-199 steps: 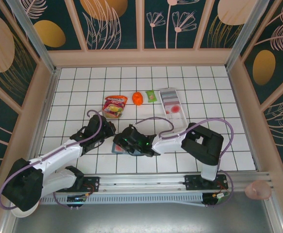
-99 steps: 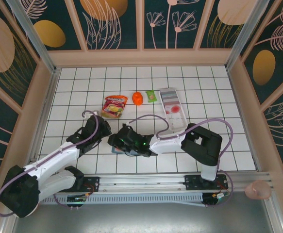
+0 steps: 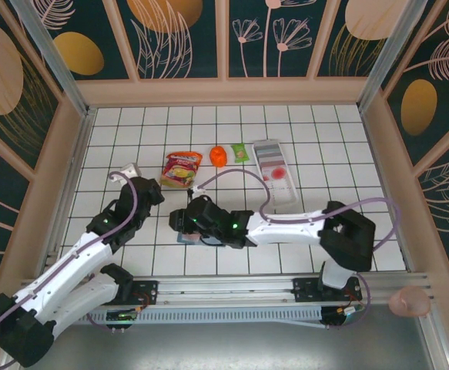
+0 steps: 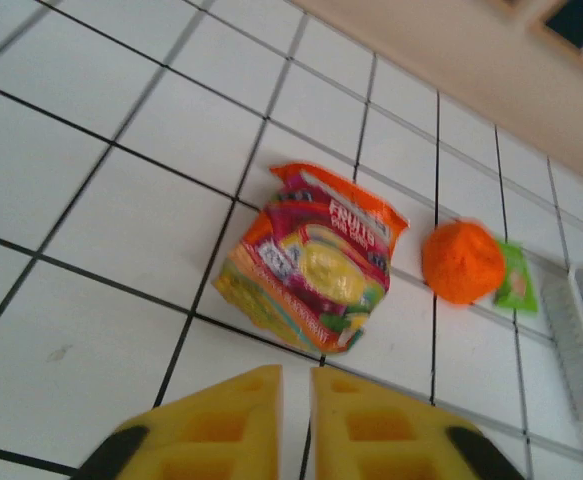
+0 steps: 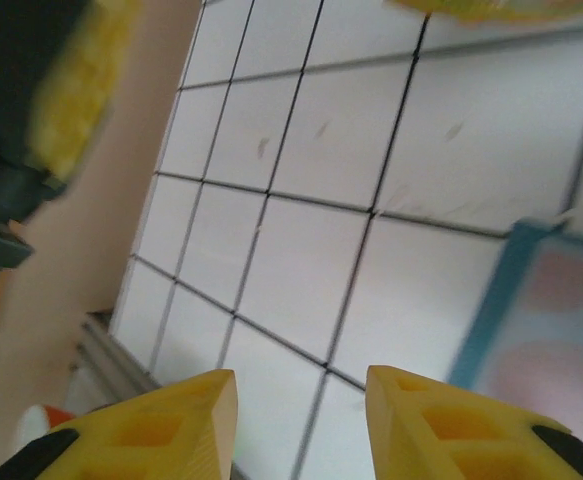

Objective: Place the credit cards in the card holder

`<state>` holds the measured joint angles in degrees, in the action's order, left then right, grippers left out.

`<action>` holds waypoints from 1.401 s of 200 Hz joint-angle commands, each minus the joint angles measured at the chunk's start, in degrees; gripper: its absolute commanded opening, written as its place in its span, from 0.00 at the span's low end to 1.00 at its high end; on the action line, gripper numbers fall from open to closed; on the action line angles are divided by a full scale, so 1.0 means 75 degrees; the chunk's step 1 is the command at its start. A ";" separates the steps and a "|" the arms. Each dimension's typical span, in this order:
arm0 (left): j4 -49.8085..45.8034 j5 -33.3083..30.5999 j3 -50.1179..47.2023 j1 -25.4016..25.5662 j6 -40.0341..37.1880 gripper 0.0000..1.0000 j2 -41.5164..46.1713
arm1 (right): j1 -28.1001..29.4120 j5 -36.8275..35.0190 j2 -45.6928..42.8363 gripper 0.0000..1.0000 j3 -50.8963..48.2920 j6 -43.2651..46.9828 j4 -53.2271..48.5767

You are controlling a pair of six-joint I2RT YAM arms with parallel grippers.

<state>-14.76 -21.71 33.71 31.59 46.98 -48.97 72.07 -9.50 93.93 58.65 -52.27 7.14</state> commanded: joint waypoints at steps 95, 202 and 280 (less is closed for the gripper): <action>0.2878 0.4521 -0.2026 -0.0005 -0.0050 0.43 -0.2446 | -0.2087 0.0855 -0.3887 0.47 -0.1084 1.4510 -0.3023; 0.4011 0.5037 -0.2591 0.0460 0.0441 0.33 -0.2667 | -0.7446 0.2226 -0.2184 0.64 -0.0668 1.9007 -0.3626; 0.4288 0.4885 -0.2815 0.0847 0.0900 0.24 -0.2416 | -0.7581 0.2868 -0.0916 0.63 -0.0483 1.9778 -0.2619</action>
<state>15.31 14.55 13.67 37.47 51.94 -68.42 14.63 9.17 84.99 53.54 92.31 -16.01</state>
